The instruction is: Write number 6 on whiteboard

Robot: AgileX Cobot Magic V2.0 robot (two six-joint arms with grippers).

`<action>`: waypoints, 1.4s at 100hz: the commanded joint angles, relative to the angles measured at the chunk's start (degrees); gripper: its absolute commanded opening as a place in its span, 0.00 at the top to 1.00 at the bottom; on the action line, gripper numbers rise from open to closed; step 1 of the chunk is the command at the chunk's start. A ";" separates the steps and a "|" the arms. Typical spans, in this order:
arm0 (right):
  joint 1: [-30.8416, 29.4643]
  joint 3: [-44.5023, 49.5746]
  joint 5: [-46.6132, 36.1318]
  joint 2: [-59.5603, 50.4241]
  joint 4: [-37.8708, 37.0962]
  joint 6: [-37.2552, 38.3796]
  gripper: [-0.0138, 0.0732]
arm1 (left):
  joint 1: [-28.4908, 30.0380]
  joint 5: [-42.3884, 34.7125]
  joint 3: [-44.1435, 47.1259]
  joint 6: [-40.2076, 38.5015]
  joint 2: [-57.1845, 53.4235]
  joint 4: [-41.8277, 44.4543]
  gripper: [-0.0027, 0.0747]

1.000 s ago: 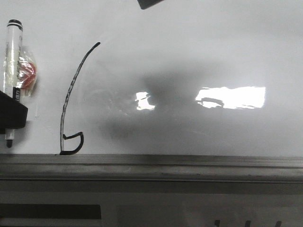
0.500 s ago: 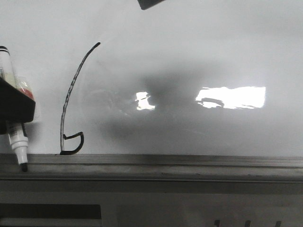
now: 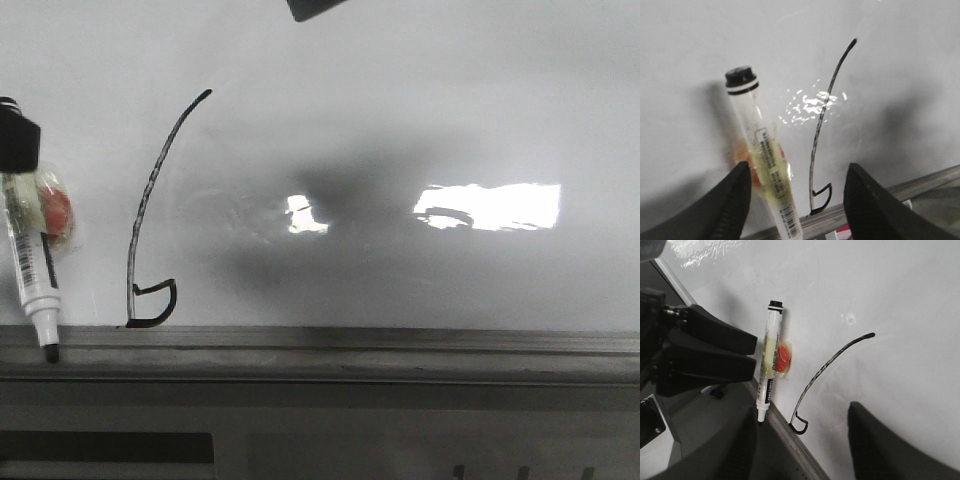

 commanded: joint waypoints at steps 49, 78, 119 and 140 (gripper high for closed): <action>0.00 7.07 -16.88 -14.09 -8.73 -0.48 0.91 | 0.19 -3.42 -1.73 0.03 -25.98 10.13 0.99; -0.10 27.00 -35.22 -29.34 -9.34 -0.60 0.91 | 0.19 -2.72 1.32 1.59 -37.67 16.91 0.99; -0.10 47.00 -39.23 -47.54 -12.98 -0.71 0.91 | 0.19 3.12 7.34 1.59 -41.72 17.56 0.99; -0.10 49.99 -38.91 -48.07 -12.98 -0.71 0.91 | 0.19 3.12 7.71 1.59 -41.72 17.56 0.99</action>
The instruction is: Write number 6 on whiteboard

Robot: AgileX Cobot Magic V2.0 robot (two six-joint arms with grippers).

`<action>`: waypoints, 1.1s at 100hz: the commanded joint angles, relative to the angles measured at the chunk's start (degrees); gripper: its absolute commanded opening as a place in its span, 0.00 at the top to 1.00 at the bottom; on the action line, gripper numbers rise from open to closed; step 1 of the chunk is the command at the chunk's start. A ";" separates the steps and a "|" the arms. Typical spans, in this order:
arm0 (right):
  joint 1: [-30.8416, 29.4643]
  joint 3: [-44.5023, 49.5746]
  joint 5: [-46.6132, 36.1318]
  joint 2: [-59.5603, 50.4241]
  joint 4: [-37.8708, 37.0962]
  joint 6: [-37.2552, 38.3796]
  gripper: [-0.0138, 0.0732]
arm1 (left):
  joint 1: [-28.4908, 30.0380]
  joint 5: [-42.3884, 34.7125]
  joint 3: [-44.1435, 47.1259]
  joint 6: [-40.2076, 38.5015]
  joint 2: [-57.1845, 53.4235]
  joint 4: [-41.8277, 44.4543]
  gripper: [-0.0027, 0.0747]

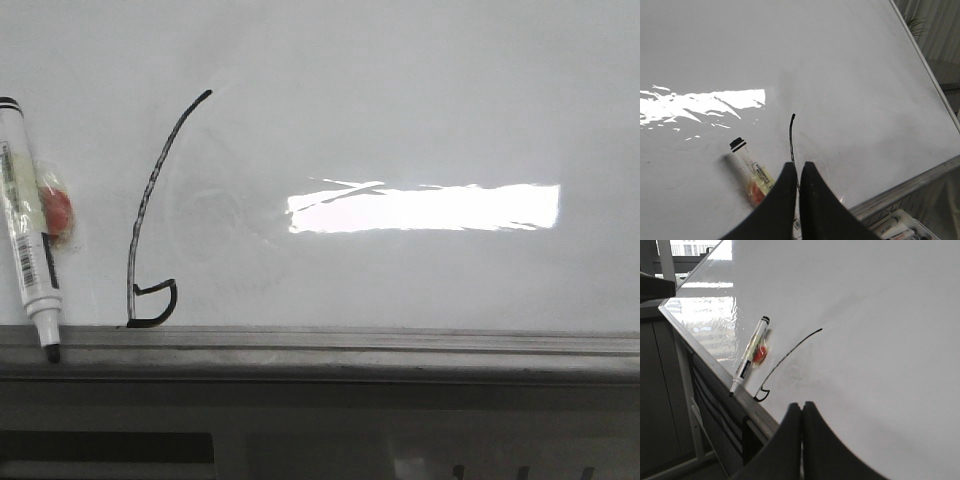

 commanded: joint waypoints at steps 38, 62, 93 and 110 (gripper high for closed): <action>-0.10 -0.60 -4.36 0.24 -0.50 -0.56 0.91 | 0.19 -3.91 -1.45 0.02 0.65 0.03 0.99; -0.10 -0.60 -4.36 0.24 -0.50 -0.56 0.91 | 4.83 -8.36 2.92 -0.43 0.65 17.05 0.99; -0.10 -0.60 -4.36 0.24 -0.50 -0.56 0.91 | 21.58 -21.37 10.88 -0.68 0.65 15.84 0.99; -0.10 -0.60 -4.36 0.24 -0.50 -0.56 0.91 | 30.12 -25.34 14.37 -0.68 0.52 13.83 0.99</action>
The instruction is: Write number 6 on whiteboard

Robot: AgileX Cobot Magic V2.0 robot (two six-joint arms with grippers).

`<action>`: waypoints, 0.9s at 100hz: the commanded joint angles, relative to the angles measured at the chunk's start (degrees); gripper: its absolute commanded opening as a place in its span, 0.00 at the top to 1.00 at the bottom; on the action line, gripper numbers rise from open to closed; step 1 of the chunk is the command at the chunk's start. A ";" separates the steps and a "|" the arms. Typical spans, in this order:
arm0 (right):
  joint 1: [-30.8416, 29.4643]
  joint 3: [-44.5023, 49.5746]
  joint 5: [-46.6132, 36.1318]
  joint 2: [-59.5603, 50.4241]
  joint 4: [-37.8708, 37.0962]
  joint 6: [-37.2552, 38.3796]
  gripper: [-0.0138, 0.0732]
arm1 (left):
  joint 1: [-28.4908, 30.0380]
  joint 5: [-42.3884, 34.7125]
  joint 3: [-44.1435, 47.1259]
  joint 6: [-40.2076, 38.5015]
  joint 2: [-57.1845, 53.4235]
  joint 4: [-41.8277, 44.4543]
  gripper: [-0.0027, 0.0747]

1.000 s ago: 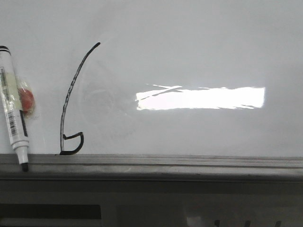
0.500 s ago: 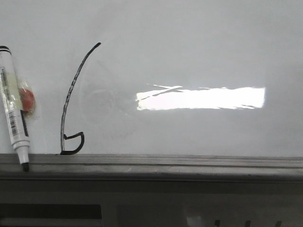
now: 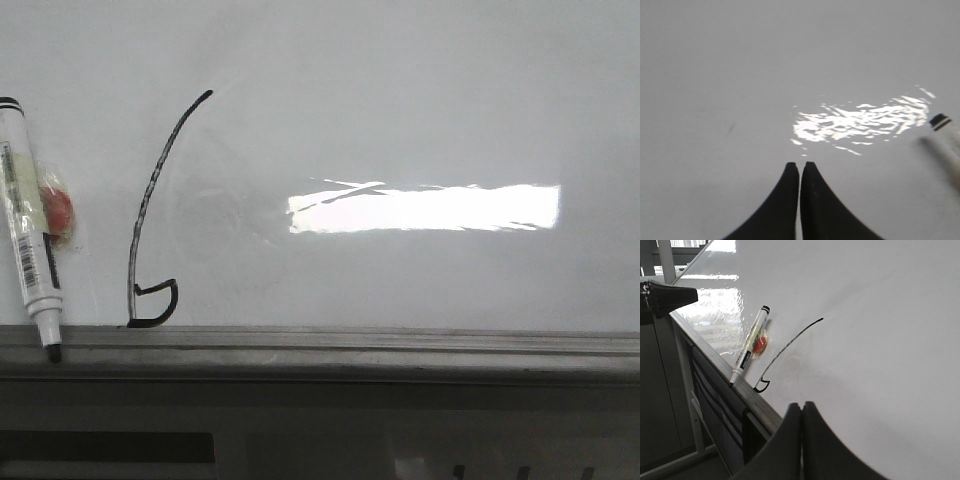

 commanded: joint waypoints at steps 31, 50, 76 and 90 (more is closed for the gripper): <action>-0.10 -1.40 -4.25 0.24 -0.41 -0.35 0.91 | 5.93 3.74 1.51 -0.68 -3.28 -0.81 0.99; -0.10 -1.40 -4.25 0.24 -0.41 -0.35 0.91 | 5.93 14.19 1.51 -0.68 -3.28 -1.81 0.99; -0.10 -1.40 -4.25 0.24 -0.41 -0.35 0.91 | 5.93 14.01 1.51 -0.68 -3.28 -1.91 0.99; -0.10 -1.40 -4.25 0.24 -0.41 -0.35 0.91 | 5.93 14.01 1.51 -0.68 -3.28 -1.91 0.99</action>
